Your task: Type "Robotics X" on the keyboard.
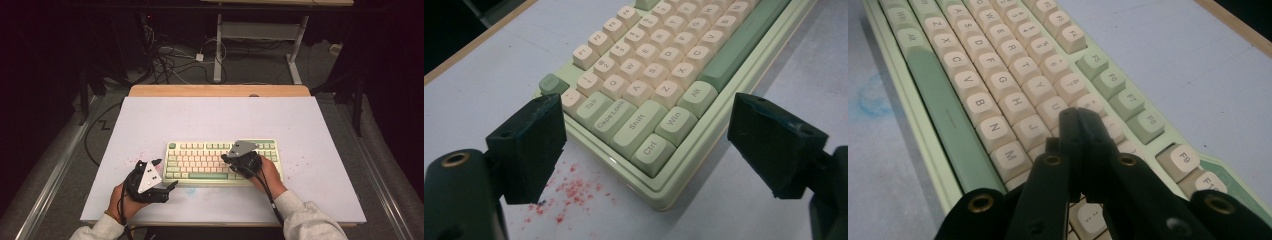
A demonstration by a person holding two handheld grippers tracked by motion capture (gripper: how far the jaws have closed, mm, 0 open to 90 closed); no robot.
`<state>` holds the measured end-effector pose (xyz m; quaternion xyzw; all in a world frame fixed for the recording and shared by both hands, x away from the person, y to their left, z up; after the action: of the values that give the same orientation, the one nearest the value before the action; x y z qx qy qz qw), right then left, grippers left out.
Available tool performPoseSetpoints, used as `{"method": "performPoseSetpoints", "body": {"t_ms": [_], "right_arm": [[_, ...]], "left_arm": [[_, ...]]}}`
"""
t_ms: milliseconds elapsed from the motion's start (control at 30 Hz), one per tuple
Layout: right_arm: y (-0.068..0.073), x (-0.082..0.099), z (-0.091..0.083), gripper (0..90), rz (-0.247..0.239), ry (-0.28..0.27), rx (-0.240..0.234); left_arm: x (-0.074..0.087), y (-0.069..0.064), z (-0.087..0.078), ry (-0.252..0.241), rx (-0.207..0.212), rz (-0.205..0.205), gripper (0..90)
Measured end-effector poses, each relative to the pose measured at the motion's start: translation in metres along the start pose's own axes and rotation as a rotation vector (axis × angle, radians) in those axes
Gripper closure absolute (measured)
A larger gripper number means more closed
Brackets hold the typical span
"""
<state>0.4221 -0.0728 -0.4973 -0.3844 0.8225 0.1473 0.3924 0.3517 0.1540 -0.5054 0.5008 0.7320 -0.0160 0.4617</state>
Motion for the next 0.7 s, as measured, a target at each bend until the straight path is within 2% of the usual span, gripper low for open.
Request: {"method": "performPoseSetpoints", "body": {"t_ms": [233, 400, 700], "right_arm": [[0.002, -0.007, 0.01, 90.0, -0.008, 0.024, 0.007], [0.002, -0.01, 0.017, 90.0, -0.019, 0.042, 0.015], [0.001, -0.008, 0.021, 90.0, -0.031, 0.065, 0.034]], "left_arm": [[0.0, -0.001, 0.001, 0.008, 0.002, 0.011, 15.3], [0.001, 0.0, 0.0, 0.004, 0.001, 0.003, 15.4], [0.001, -0.001, 0.0, 0.008, 0.006, 0.006, 15.4]]}}
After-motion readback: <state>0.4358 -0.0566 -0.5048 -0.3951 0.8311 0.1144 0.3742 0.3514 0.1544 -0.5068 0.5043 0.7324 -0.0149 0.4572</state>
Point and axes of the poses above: each handheld gripper's, and its own axes: z roughly forward along the jaws, x roughly out of its underside, y roughly to its left, the point moved 8 cm from there along z, roughly forward along the jaws, and after that the axes turned 13 degrees about z, right-handed, at the moved point
